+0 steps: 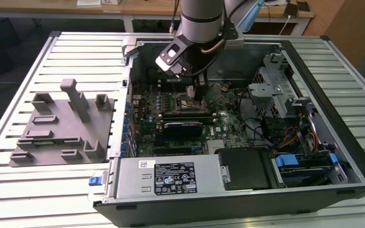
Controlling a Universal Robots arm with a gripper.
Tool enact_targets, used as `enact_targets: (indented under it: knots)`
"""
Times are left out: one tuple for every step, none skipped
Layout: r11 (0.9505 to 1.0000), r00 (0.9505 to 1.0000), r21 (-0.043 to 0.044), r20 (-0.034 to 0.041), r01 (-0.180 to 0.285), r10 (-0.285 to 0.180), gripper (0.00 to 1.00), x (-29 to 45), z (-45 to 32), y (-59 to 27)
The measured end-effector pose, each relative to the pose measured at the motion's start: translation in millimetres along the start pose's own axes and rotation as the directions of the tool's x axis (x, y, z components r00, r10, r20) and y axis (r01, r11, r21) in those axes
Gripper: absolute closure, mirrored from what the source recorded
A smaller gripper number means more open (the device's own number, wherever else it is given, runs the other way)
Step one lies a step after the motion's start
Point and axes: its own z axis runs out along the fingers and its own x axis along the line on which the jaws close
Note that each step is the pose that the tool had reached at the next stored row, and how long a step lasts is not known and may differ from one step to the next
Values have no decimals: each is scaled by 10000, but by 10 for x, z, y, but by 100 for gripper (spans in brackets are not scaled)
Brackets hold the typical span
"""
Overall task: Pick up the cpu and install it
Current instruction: 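Place the cpu into insertion slot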
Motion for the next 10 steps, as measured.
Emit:
enact_targets:
  knots:
    - [10000, 10000, 0, -1, 22, -22, 46, 0, 13, -1]
    - [10000, 10000, 1, 5, 42, -42, 46, 1, 25, -2]
    - [10000, 10000, 2, 14, 58, -58, 46, 1, 36, -4]
    - [10000, 10000, 2, 23, 74, -74, 46, 1, 48, -5]
    - [10000, 10000, 3, 34, 88, -88, 46, 1, 60, -7]
    - [10000, 9999, 4, 41, 95, -95, 46, 1, 74, -10]
    - [10000, 9999, 4, 55, 97, -97, 46, 1, 88, -13]
    - [9999, 9999, 4, 73, 102, -102, 46, 3, 103, -15]
    - [9999, 9999, 5, 88, 109, -109, 46, 5, 117, -17]
    - [9999, 9999, 6, 90, 120, -120, 46, 7, 131, -20]
